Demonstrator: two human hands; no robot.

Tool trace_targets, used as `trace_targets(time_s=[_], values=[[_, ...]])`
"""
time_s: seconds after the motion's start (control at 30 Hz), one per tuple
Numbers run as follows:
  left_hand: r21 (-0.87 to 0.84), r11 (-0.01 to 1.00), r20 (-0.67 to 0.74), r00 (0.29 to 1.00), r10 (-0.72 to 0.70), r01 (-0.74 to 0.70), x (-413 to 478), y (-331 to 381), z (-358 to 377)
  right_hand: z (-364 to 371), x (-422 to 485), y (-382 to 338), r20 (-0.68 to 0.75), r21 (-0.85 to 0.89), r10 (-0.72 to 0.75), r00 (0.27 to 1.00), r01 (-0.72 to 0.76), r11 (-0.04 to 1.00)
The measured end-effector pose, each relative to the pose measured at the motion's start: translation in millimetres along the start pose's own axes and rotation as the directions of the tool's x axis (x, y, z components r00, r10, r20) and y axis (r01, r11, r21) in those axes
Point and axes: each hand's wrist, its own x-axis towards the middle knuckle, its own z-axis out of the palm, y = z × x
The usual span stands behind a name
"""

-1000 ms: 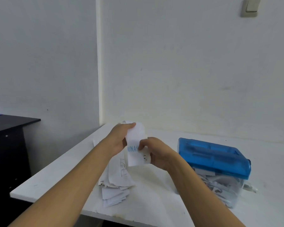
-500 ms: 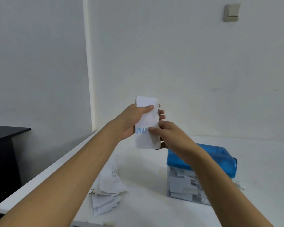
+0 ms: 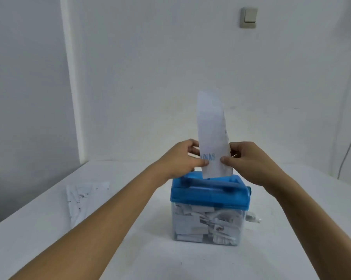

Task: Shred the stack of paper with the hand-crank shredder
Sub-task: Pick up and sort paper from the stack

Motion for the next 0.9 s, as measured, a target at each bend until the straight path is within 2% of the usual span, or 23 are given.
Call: trace_targets(time_s=[0.17,0.3,0.5,0.67,0.9], values=[[0.146,0.989,0.028,0.999,0.034,-0.038,5,-8,21,0,-2,21,-0.049,-0.014,0.013,0.999,-0.014,1.000],[0.198,0.977,0.033,0.997,0.069,-0.074,10,-5,28,4,-4,32,-0.079,-0.003,-0.012,0.997,0.012,1.000],[0.196,0.979,0.009,0.998,0.061,-0.062,11,-12,33,1,-6,40,-0.074,-0.016,-0.019,0.997,0.018,1.000],[0.208,0.977,-0.040,0.997,0.064,-0.054,8,-20,33,-1,-8,47,0.025,-0.038,-0.039,0.999,0.040,0.998],[0.239,0.970,-0.011,0.999,0.052,-0.048,5,-22,27,4,-6,51,-0.003,-0.046,-0.036,0.999,0.036,0.998]])
